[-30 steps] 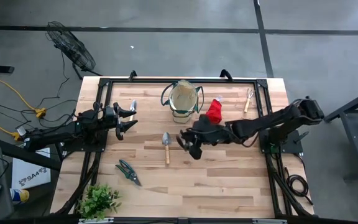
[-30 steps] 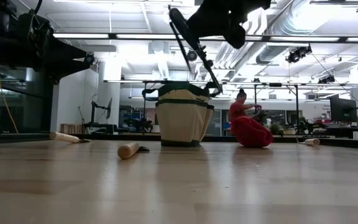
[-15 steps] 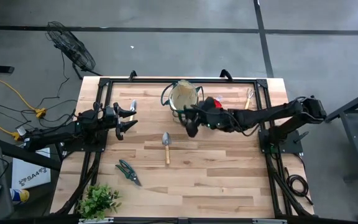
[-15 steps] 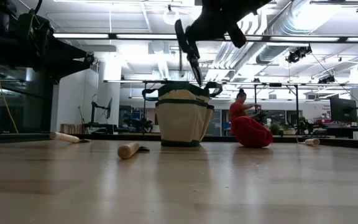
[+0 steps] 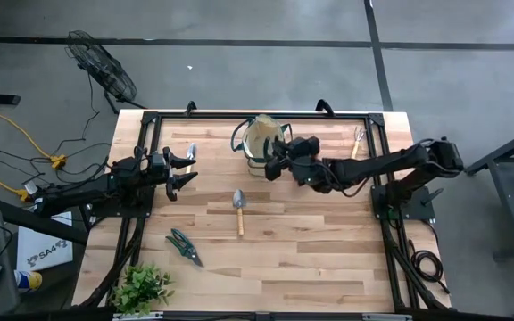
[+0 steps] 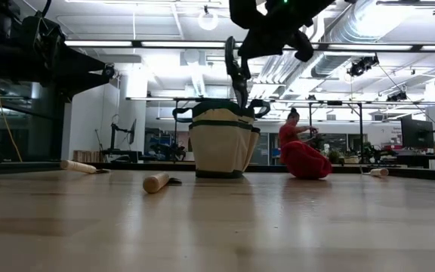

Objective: Pick & Place Garden tools in Gardening bag
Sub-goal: Put the green shear scissors into the gardening bag

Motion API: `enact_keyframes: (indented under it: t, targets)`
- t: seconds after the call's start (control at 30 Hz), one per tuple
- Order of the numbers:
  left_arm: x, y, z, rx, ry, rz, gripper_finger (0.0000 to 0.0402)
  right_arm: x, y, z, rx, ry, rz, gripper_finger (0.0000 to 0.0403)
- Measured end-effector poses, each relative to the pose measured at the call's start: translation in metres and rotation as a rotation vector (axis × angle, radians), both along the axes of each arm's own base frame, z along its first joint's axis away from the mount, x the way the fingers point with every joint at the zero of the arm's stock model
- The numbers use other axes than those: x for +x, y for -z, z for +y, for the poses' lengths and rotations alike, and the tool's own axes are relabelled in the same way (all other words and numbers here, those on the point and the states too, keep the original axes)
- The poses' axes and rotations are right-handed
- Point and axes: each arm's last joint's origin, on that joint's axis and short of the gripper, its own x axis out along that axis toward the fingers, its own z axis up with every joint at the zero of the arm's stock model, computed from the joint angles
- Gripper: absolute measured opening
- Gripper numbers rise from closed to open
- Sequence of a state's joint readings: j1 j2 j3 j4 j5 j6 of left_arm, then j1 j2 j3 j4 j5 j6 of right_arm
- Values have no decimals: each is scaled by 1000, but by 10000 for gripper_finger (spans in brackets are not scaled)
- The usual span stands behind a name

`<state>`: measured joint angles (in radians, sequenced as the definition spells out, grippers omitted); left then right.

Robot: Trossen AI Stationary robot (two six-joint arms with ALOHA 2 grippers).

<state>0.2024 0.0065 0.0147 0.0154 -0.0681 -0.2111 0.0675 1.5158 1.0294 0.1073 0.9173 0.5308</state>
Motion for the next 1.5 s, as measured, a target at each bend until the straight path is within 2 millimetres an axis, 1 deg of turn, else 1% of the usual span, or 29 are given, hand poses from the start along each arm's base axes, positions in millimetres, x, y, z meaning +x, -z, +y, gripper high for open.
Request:
enact_keyframes:
  t: [0.13,0.2,0.33,0.47,0.53,0.7,0.87,1.0,1.5]
  targets:
    - [0,0,0,0,0,0,223,4,3,15,-38,54,-37,38]
    - [0,0,0,0,0,0,223,3,3,22,-55,83,-43,38]
    - [0,0,0,0,5,0,223,6,10,33,-90,142,-46,38]
    - [0,0,0,0,5,0,223,16,19,41,-90,163,-67,38]
    - [0,0,0,0,5,0,223,22,20,43,-107,187,-59,38]
    - [0,0,0,0,6,1,223,39,17,43,-144,207,-23,38]
    - [0,0,0,0,6,1,223,58,20,40,-171,208,23,38]
    - [0,0,0,0,6,1,223,67,21,36,-174,211,32,38]
    - [0,0,0,0,7,1,223,67,24,21,-179,262,55,38]
